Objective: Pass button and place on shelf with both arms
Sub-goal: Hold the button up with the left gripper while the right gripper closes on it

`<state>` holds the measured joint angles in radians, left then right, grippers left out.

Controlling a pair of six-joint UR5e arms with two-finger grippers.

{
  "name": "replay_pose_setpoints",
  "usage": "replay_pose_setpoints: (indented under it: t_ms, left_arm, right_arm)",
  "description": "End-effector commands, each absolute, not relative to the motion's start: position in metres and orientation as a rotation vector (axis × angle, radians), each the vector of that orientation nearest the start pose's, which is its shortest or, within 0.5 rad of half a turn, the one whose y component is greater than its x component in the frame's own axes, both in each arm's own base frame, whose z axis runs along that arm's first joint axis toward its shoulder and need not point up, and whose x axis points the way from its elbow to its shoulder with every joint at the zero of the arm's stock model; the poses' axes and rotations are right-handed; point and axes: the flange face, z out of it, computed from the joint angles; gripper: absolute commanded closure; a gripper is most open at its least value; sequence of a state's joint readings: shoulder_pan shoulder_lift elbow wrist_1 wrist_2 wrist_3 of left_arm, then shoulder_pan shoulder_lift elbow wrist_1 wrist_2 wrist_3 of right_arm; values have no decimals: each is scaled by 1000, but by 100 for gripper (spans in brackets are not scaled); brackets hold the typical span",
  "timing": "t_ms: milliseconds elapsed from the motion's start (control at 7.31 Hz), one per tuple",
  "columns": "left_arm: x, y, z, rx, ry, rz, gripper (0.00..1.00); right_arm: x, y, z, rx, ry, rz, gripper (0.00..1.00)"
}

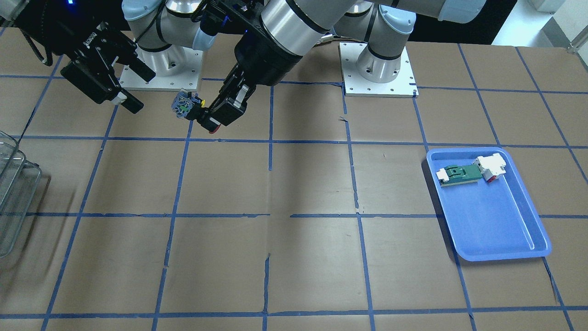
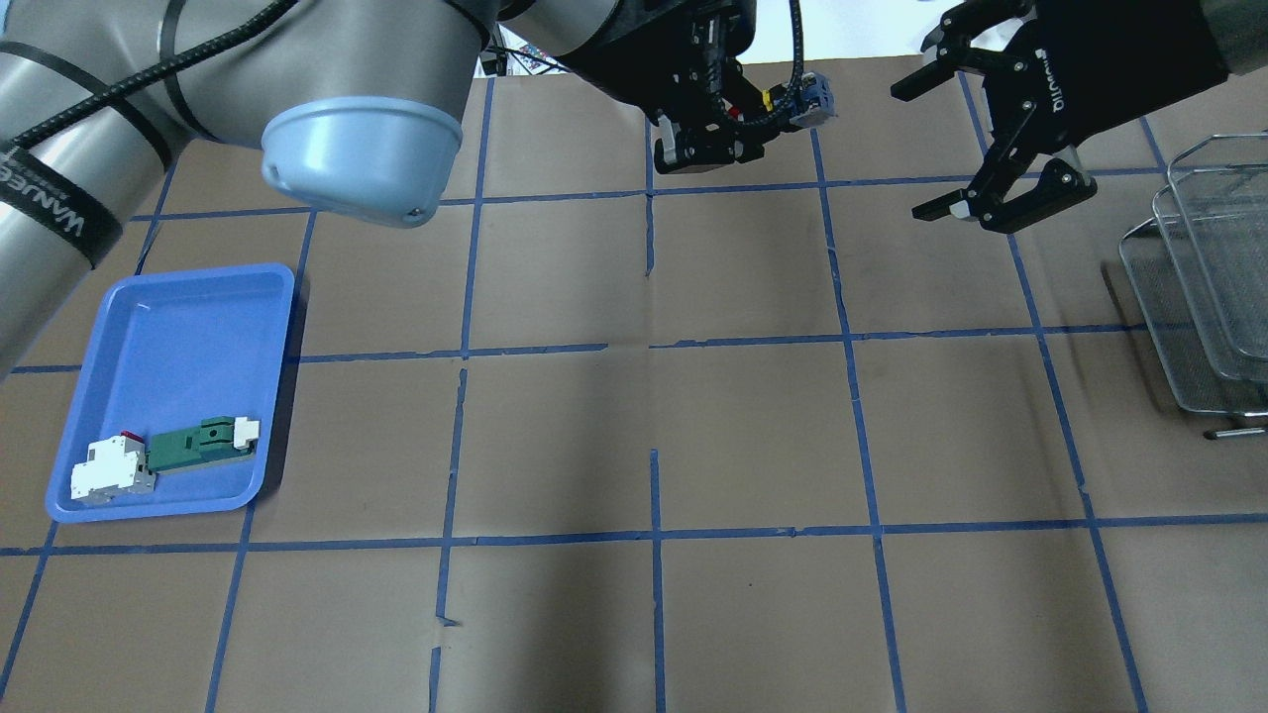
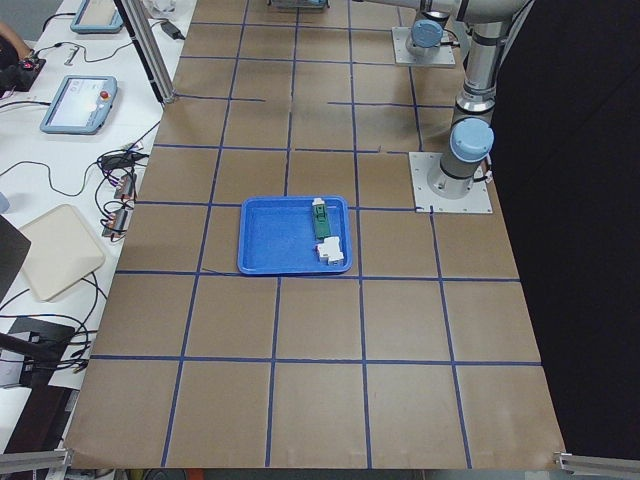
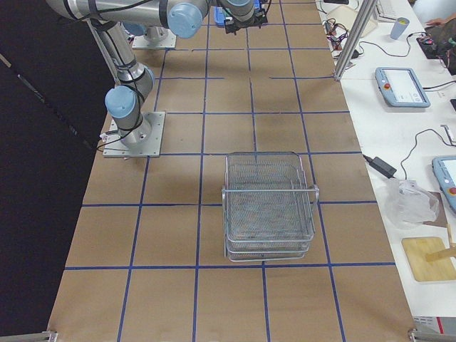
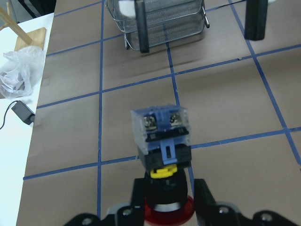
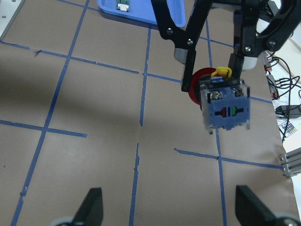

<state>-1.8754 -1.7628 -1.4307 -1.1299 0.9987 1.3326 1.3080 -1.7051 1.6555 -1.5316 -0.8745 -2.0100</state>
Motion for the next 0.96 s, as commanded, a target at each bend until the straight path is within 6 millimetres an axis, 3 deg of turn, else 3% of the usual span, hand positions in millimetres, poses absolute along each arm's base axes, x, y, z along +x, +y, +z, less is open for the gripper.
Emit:
replay_pose_setpoints:
  t_ms: [0, 274, 547, 821]
  left_arm:
    - [-357, -511, 522, -2085, -1729, 861, 100]
    - [-358, -511, 523, -2079, -1733, 863, 100]
    - [-359, -511, 523, -2084, -1729, 863, 100]
    - [-358, -510, 524, -2083, -1730, 865, 100]
  right_arm:
    - [84, -473, 542, -2061, 1686, -1018, 0]
    - [86, -473, 549, -1910, 1784, -1016, 0]
    - [90, -477, 554, -1892, 1792, -1055, 0]
    - [115, -476, 551, -1906, 1768, -1049, 0]
